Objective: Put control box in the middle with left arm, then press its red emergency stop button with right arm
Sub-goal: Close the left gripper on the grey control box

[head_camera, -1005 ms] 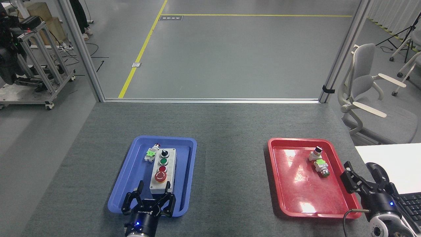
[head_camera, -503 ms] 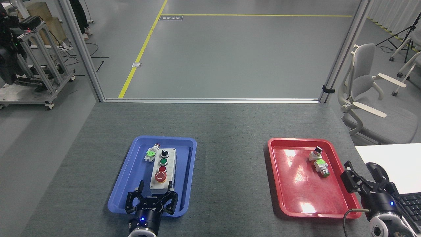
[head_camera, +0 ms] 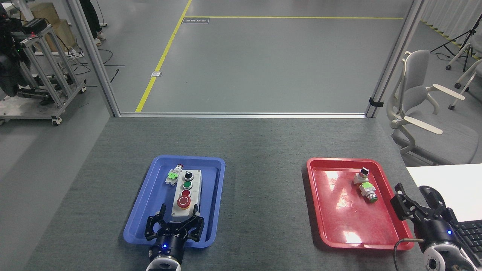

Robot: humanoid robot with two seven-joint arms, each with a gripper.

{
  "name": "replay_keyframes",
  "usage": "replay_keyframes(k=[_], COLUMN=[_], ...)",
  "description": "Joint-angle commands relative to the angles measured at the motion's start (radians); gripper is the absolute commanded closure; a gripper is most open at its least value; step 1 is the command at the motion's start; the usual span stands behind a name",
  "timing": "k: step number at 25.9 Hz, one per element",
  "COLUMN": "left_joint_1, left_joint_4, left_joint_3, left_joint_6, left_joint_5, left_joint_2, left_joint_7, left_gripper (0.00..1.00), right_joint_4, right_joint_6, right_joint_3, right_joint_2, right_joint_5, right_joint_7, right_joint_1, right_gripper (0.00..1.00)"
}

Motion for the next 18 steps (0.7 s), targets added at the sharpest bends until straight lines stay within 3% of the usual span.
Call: replay_keyframes(k=[1, 7, 18], left_joint_1=[-0.020, -0.036, -0.034], left_joint_4=[0.044, 0.093, 0.010], left_joint_3=[0.000, -0.001, -0.003], left_joint_6=[0.001, -0.001, -0.015], left_joint_5=[0.006, 0.006, 0.004], left_joint_2=[-0.001, -0.017, -0.014], left_joint_7=[0.004, 0.016, 0.009], left_gripper=[0.03, 0.03, 0.03], right_joint_4=[0.000, 0.000, 0.000], right_joint_6=[0.000, 0.000, 0.000], right_joint_3=[0.000, 0.000, 0.000], right_joint_2=[-0.001, -0.001, 0.001], right_joint_5=[0.000, 0.000, 0.000], right_joint_7=[0.000, 0.000, 0.000], right_joint_1=[-0.002, -0.002, -0.005], right_gripper=[0.00, 0.00, 0.00])
